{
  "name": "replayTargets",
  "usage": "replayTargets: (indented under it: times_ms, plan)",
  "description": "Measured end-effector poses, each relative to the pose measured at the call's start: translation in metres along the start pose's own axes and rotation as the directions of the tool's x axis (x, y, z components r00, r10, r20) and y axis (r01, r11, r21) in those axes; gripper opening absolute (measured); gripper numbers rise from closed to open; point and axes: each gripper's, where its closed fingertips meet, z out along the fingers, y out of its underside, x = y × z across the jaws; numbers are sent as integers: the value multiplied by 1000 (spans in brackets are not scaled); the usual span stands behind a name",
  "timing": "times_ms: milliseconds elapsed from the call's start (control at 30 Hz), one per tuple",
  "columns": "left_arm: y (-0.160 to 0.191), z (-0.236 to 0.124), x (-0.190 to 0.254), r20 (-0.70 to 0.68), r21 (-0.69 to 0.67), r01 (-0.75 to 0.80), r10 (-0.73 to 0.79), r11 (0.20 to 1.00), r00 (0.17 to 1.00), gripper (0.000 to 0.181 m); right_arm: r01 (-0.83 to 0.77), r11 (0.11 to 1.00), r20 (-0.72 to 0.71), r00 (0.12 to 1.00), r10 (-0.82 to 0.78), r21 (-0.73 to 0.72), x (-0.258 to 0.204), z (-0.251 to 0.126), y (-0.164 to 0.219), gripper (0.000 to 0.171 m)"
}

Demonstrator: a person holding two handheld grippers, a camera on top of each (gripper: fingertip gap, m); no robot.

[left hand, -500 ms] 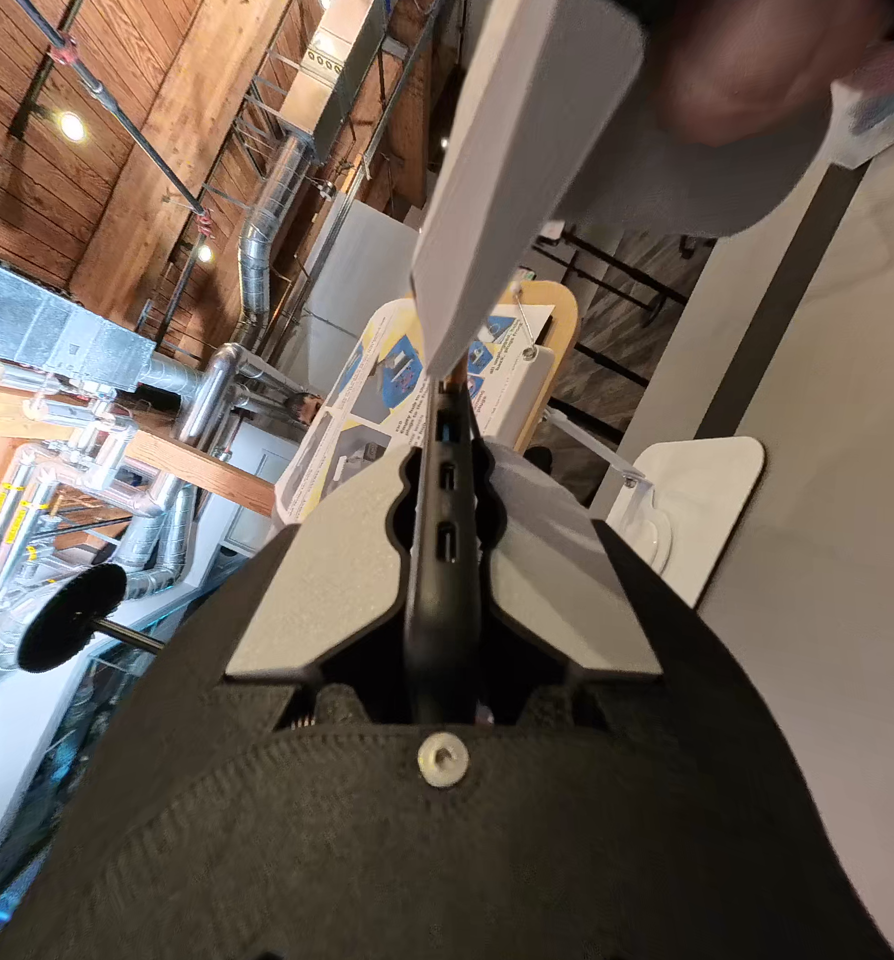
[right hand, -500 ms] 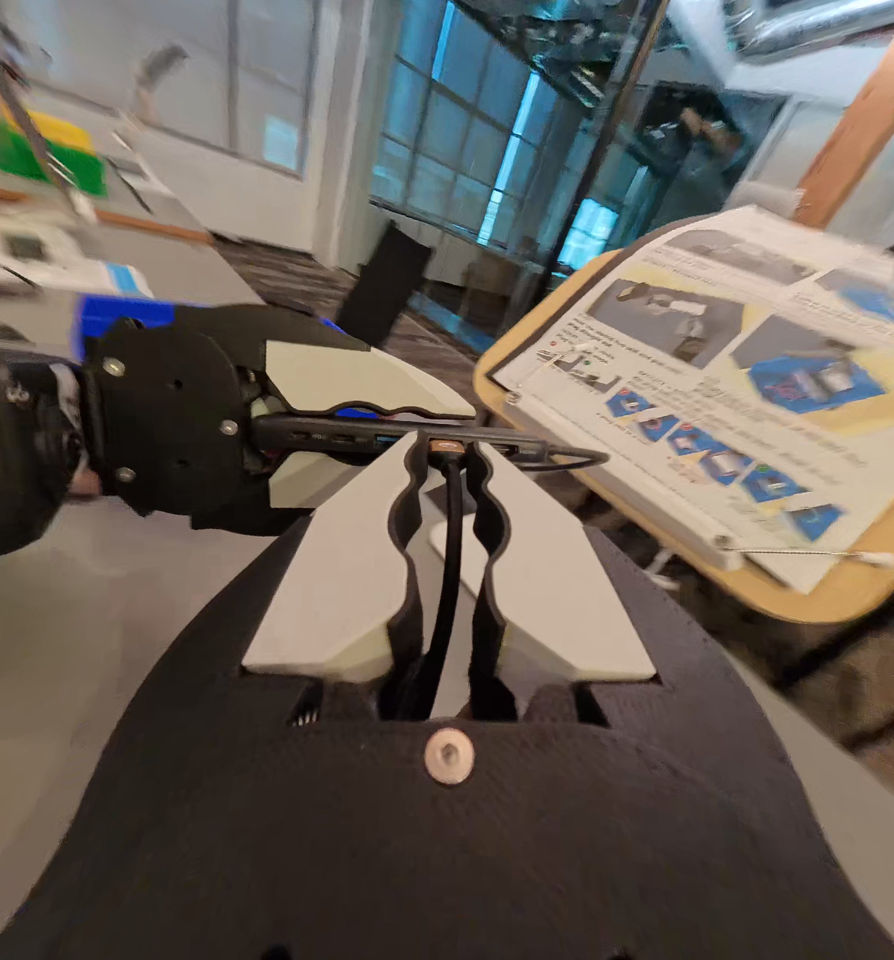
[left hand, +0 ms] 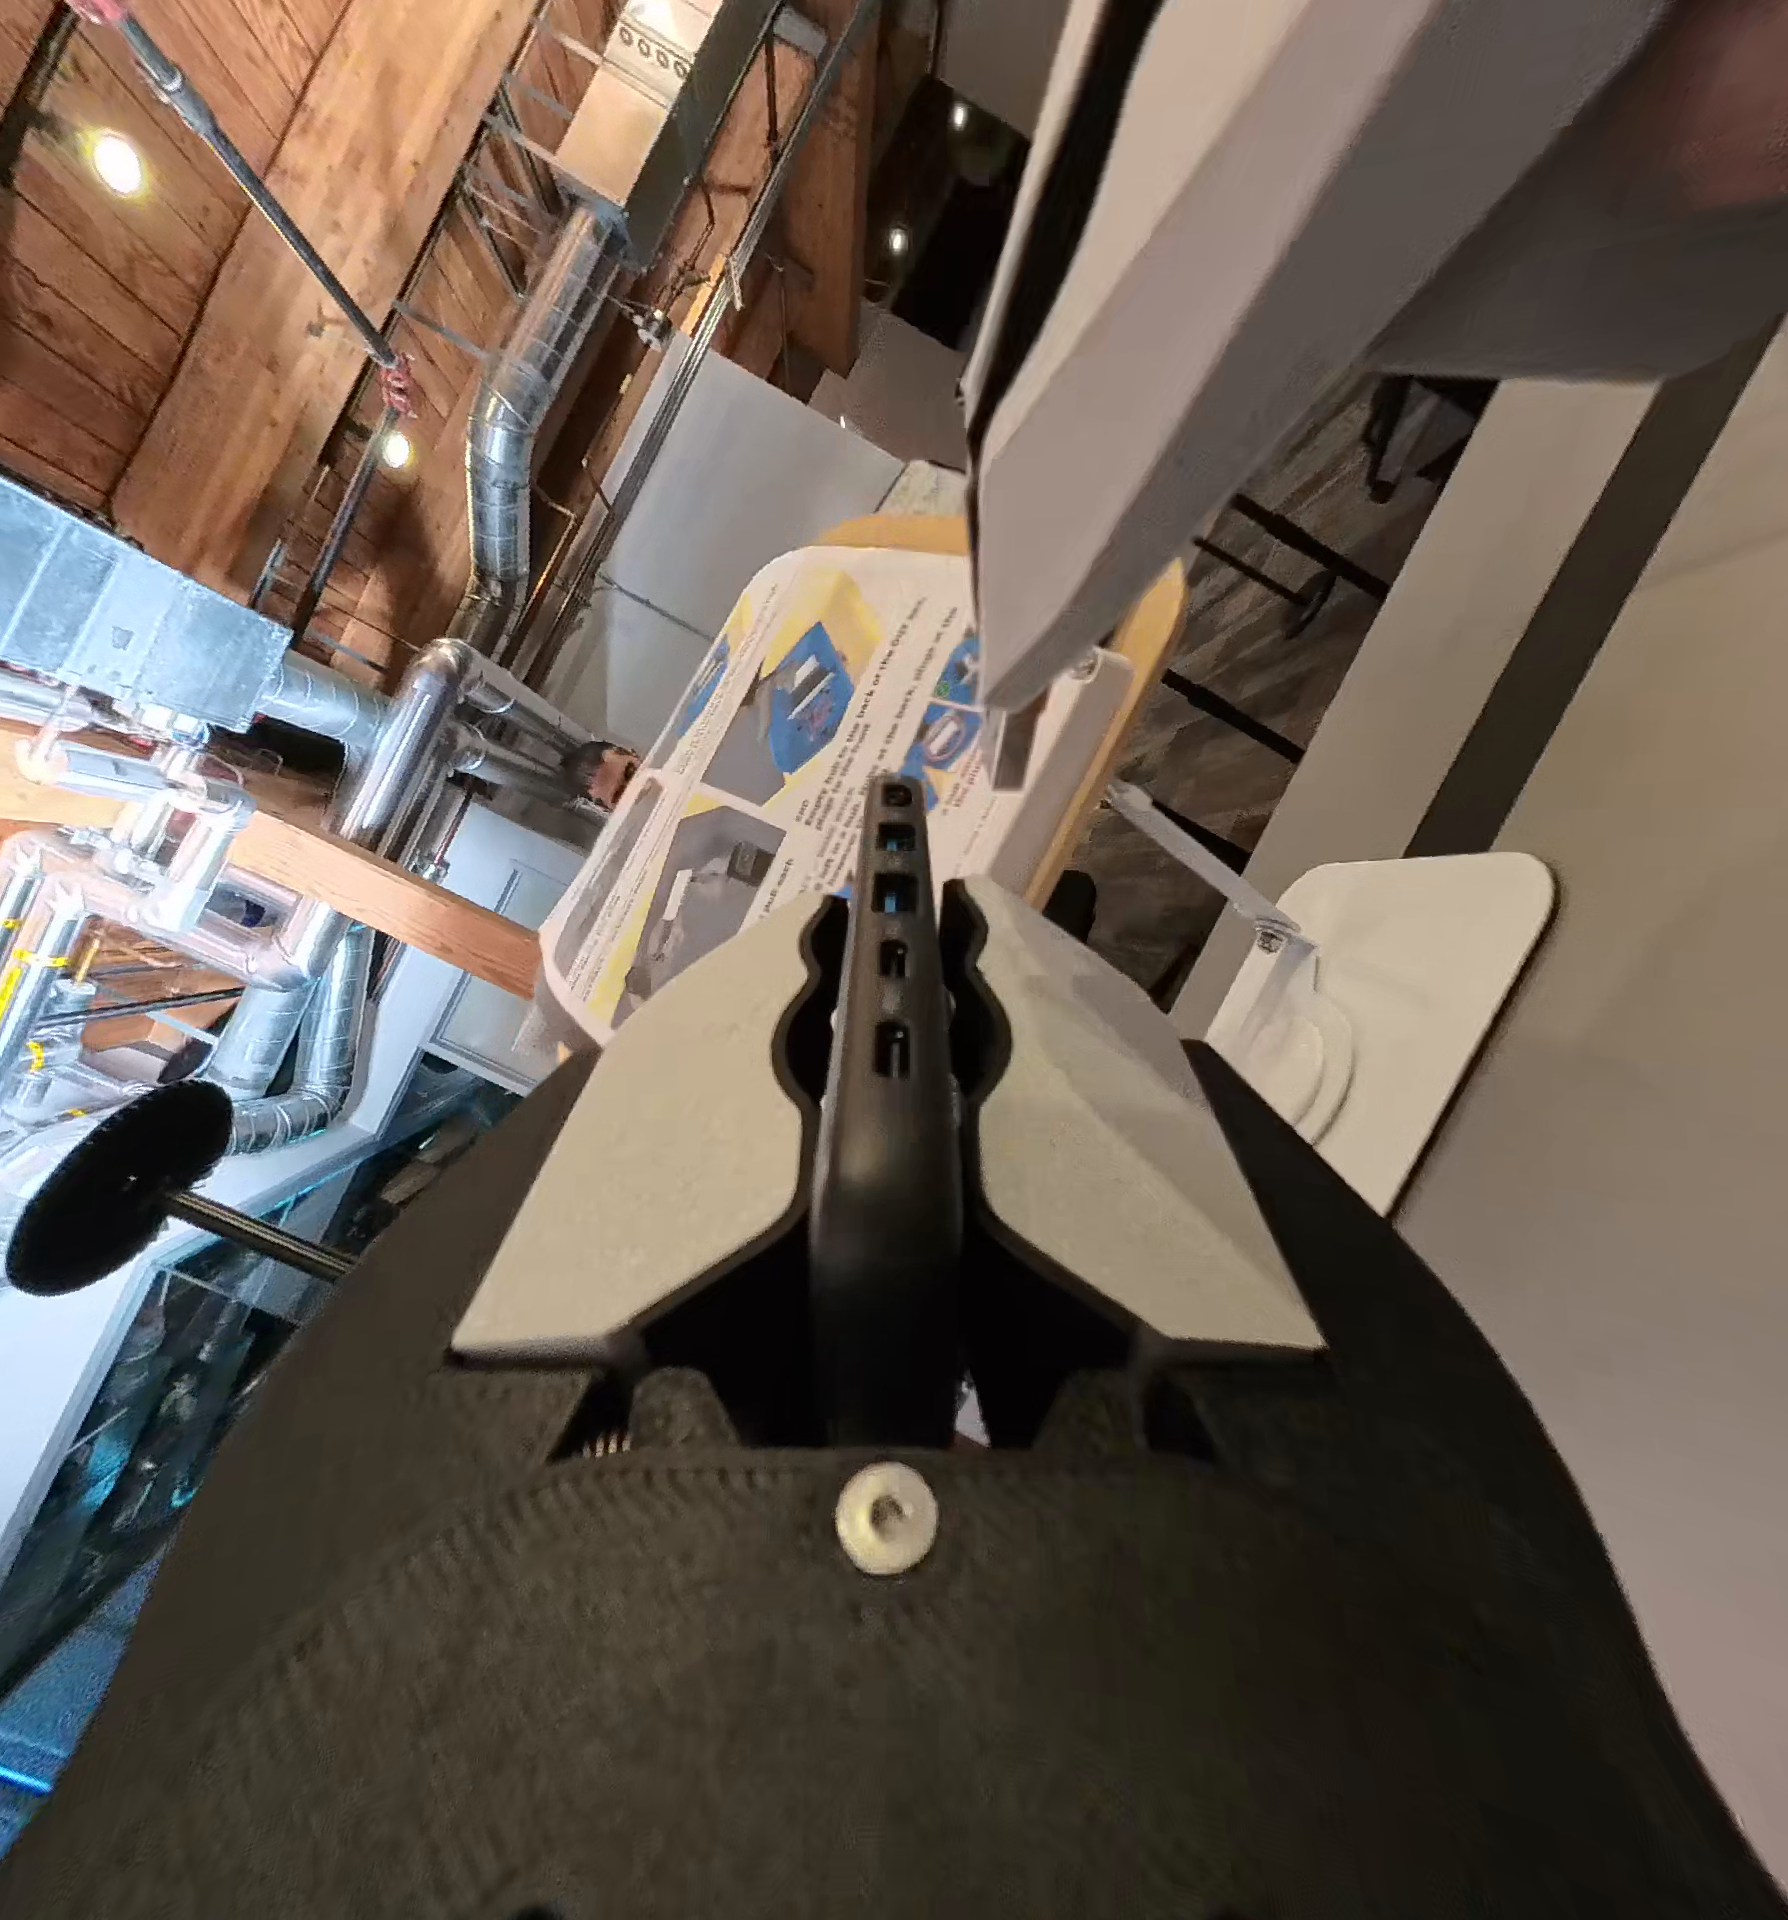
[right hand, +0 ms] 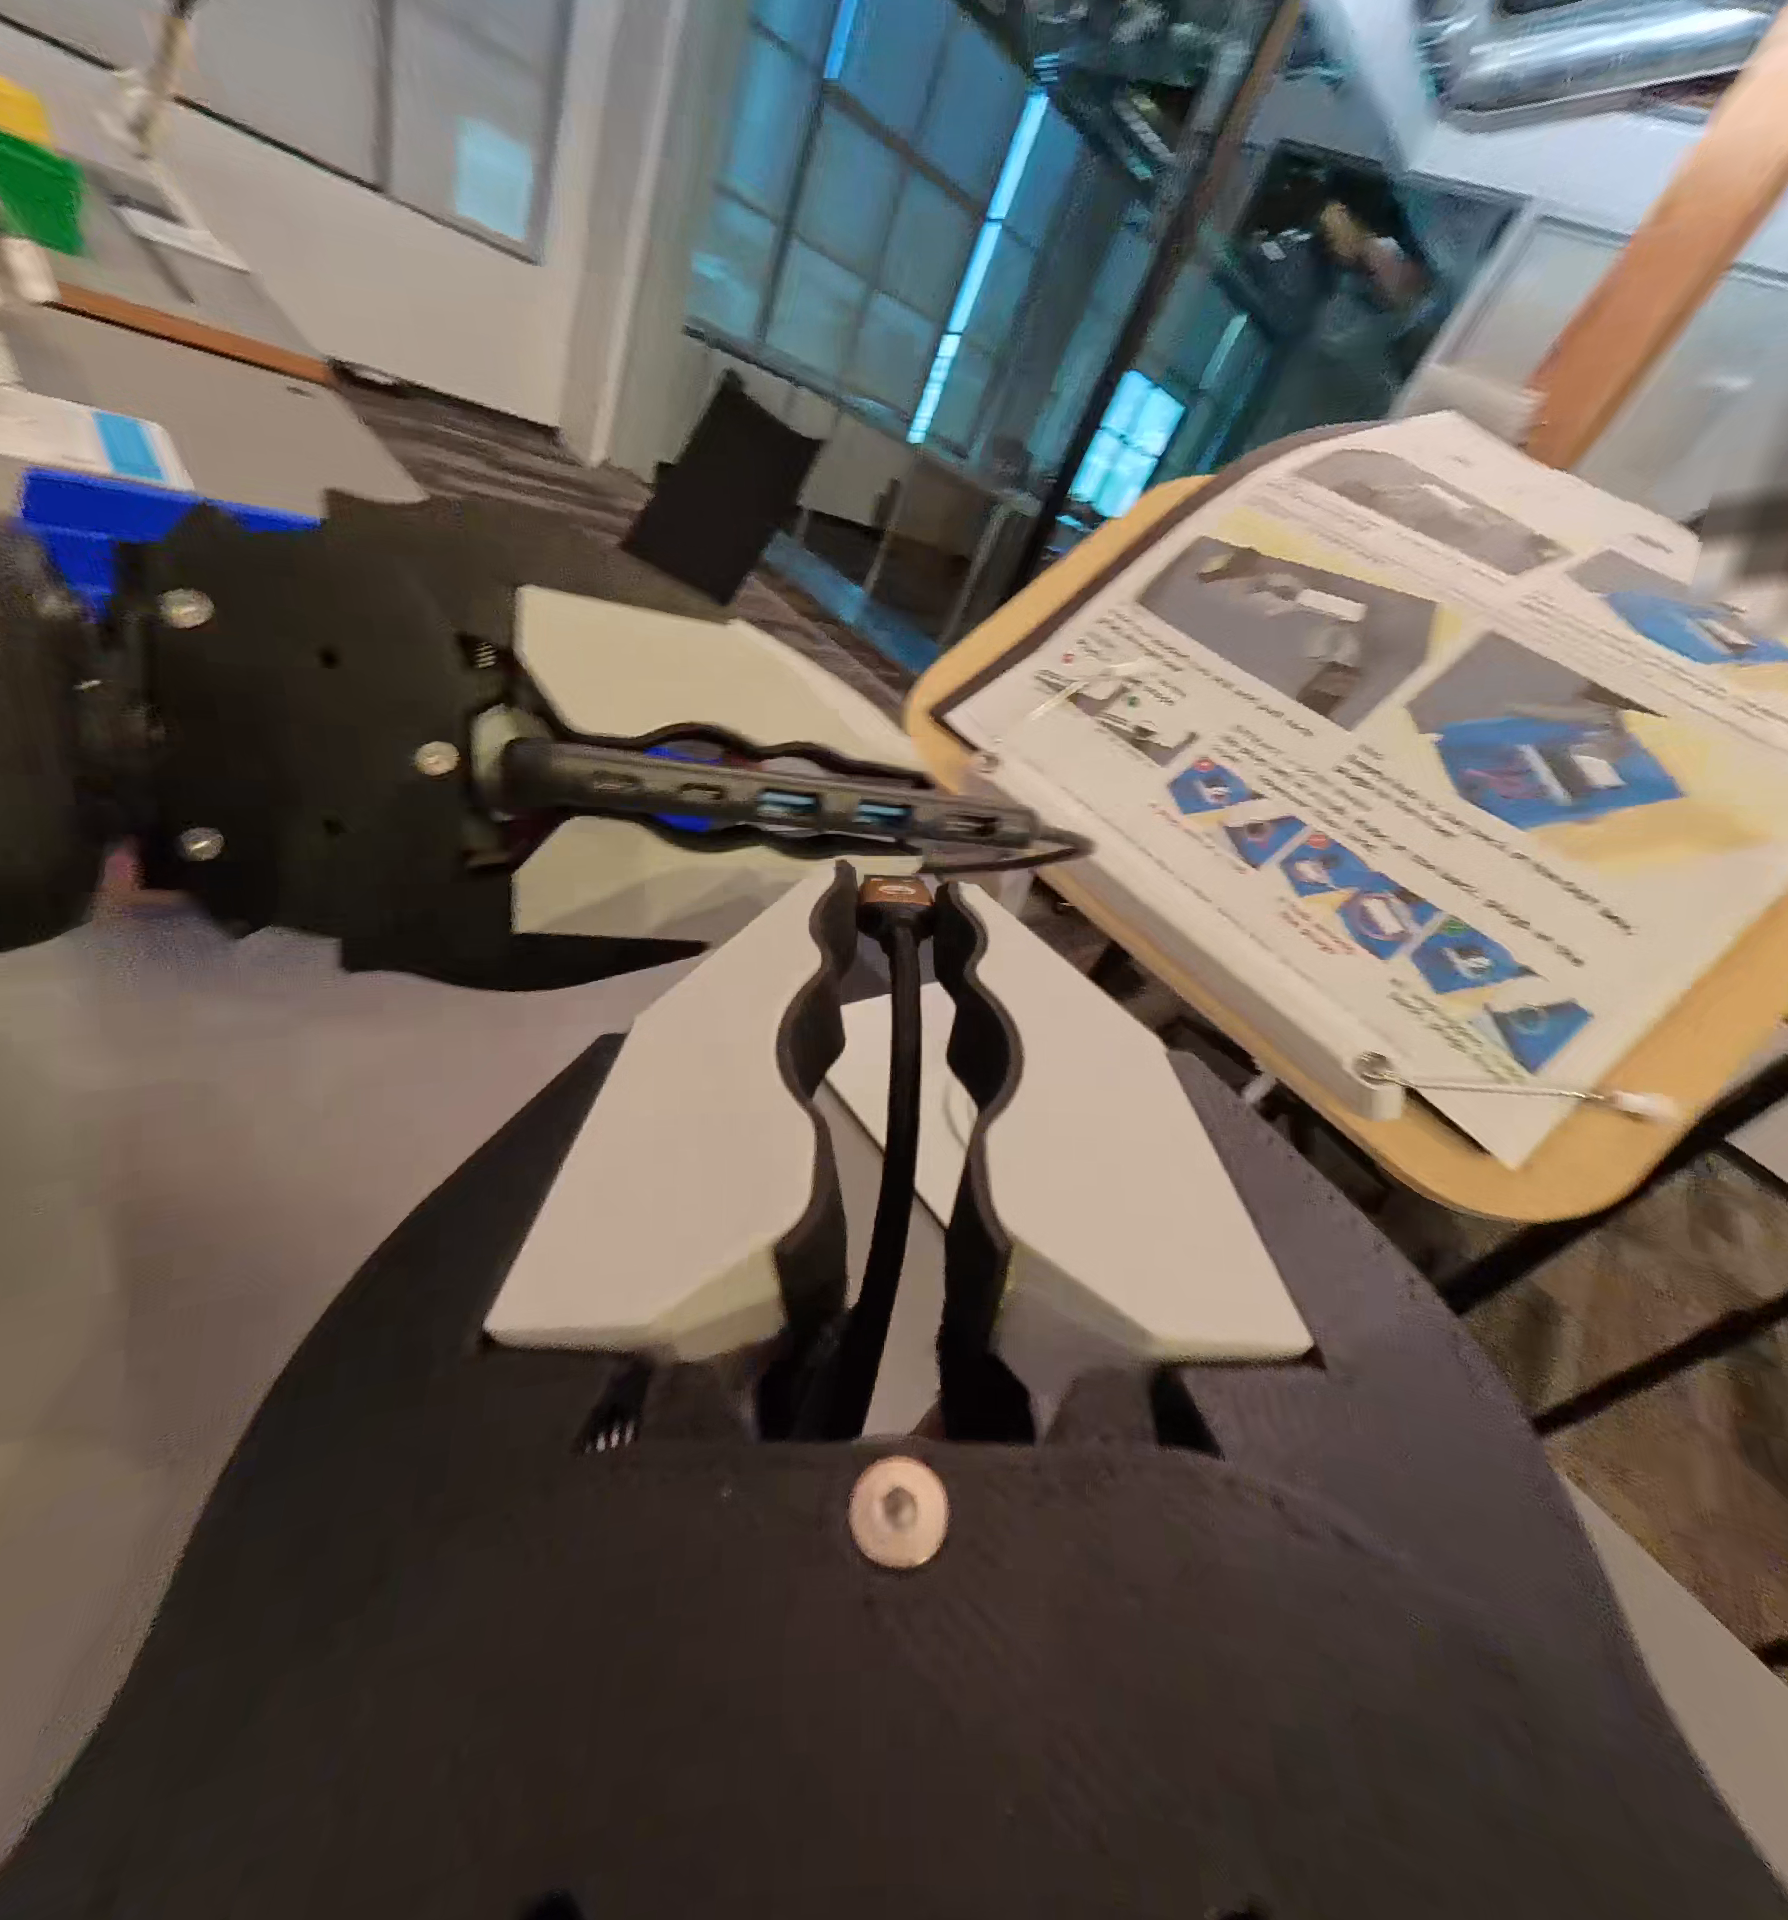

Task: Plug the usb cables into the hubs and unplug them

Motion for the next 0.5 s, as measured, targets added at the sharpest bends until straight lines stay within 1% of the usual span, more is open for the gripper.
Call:
replayTargets:
  times_ms: [67,267,500]
  plan:
    - [-1,0,-1,-1,7,10,-10,1000,1000,19,-3,1000,1,1000,3,16,3,-1,-3,12]
    - [-2,1,-1,-8,13,-23,23,1000,1000,19,-89,993,139,987,77,80,11,-11,-17,12]
    - [-2,1,-11,-11,9,-11,11,1000,1000,19,-130,990,243,963,112,61,23,-23,-24,13]
